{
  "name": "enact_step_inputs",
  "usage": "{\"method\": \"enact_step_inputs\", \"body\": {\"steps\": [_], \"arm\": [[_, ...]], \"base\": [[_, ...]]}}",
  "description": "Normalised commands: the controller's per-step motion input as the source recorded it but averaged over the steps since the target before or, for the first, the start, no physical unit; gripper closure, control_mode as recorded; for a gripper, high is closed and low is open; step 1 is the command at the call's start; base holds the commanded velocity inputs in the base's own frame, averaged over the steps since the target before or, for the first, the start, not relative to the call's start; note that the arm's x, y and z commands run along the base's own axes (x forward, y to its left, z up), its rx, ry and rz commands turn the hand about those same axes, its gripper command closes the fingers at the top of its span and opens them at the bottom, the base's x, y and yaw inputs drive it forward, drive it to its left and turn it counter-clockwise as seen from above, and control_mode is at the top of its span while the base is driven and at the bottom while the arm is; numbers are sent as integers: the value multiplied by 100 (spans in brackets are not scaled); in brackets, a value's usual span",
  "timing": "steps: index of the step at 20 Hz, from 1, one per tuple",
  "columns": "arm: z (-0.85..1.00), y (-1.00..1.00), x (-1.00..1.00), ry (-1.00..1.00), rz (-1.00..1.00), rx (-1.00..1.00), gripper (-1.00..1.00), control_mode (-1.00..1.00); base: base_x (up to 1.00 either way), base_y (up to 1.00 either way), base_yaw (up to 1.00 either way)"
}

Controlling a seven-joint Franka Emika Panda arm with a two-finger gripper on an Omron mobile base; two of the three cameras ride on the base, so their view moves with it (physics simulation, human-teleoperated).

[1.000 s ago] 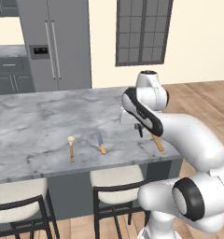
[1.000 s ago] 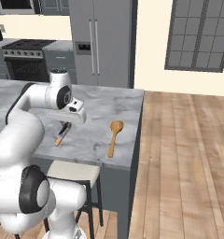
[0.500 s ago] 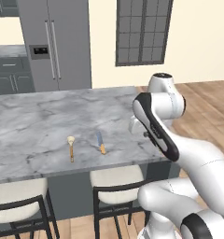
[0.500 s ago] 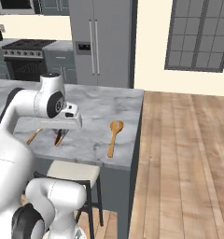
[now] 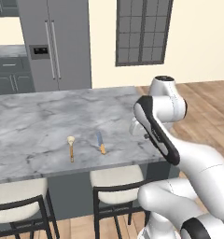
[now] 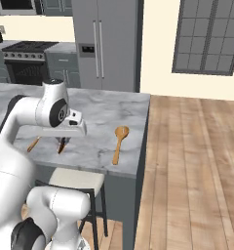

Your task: Pick up the metallic utensils from the counter and place them in the open drawer. Make sure not to pick up any wooden utensils.

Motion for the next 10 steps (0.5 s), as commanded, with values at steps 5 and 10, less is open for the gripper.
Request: {"method": "enact_step_inputs", "body": {"steps": [5, 10], "arm": [[-9, -14, -1, -1, 0, 0, 100, 100], [0, 0, 0, 0, 0, 0, 100, 100]], "base": [[-5, -42, 0], [-31, -97, -1]]}}
